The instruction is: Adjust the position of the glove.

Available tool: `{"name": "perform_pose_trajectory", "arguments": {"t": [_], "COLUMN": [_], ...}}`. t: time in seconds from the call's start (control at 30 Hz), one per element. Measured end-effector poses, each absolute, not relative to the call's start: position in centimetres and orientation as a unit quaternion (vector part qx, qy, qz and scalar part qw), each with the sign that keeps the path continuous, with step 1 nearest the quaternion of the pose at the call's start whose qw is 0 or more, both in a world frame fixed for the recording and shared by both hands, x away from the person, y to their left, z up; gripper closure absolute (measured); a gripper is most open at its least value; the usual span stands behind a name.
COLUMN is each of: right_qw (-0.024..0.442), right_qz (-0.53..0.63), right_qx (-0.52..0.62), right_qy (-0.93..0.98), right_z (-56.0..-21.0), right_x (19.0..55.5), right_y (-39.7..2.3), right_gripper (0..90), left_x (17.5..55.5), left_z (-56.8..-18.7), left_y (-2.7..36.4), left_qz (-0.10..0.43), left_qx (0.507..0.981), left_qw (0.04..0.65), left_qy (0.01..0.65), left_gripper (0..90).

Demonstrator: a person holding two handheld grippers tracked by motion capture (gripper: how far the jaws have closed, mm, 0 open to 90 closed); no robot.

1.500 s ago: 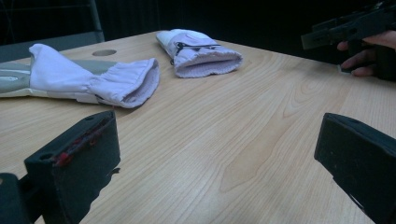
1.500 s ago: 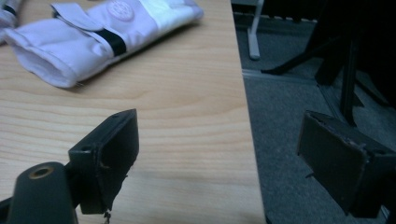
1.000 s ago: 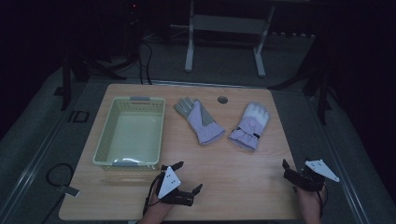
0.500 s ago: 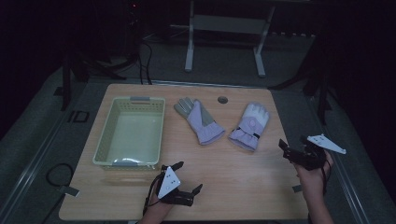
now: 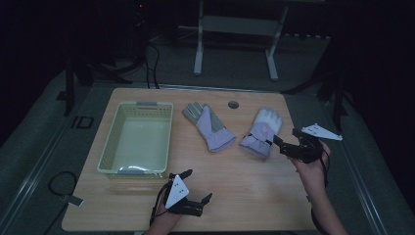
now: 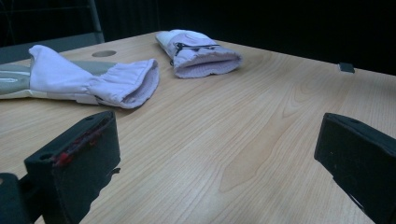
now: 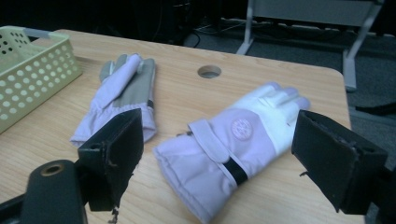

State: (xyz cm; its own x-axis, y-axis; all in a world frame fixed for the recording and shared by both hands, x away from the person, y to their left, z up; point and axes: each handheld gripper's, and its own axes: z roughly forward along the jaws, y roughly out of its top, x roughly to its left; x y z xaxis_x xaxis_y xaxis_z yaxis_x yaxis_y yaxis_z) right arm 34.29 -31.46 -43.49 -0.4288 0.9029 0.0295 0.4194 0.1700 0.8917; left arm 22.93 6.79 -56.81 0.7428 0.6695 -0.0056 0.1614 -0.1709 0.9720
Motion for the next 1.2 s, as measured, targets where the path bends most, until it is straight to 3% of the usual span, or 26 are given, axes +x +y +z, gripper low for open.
{"name": "perform_pose_trajectory", "arguments": {"t": [0.33, 0.67, 1.2], "right_qw": [0.246, 0.245, 0.207], "right_qz": [0.451, 0.444, 0.429], "right_qx": [0.444, 0.408, 0.387], "right_qy": [0.734, 0.759, 0.789], "right_z": [-42.8, -41.9, -43.2], "right_x": [35.9, 37.2, 40.4], "right_y": [-29.1, -26.4, -22.1], "right_gripper": [18.9, 12.9, 13.4], "left_x": [22.9, 22.9, 22.9], "left_z": [-56.8, -56.8, -56.8], "left_y": [6.8, 6.8, 6.8], "left_qz": [0.219, 0.218, 0.22], "left_qx": [0.732, 0.732, 0.733], "left_qw": [0.579, 0.579, 0.578], "left_qy": [0.284, 0.285, 0.282], "left_gripper": [0.0, 0.0, 0.0]}}
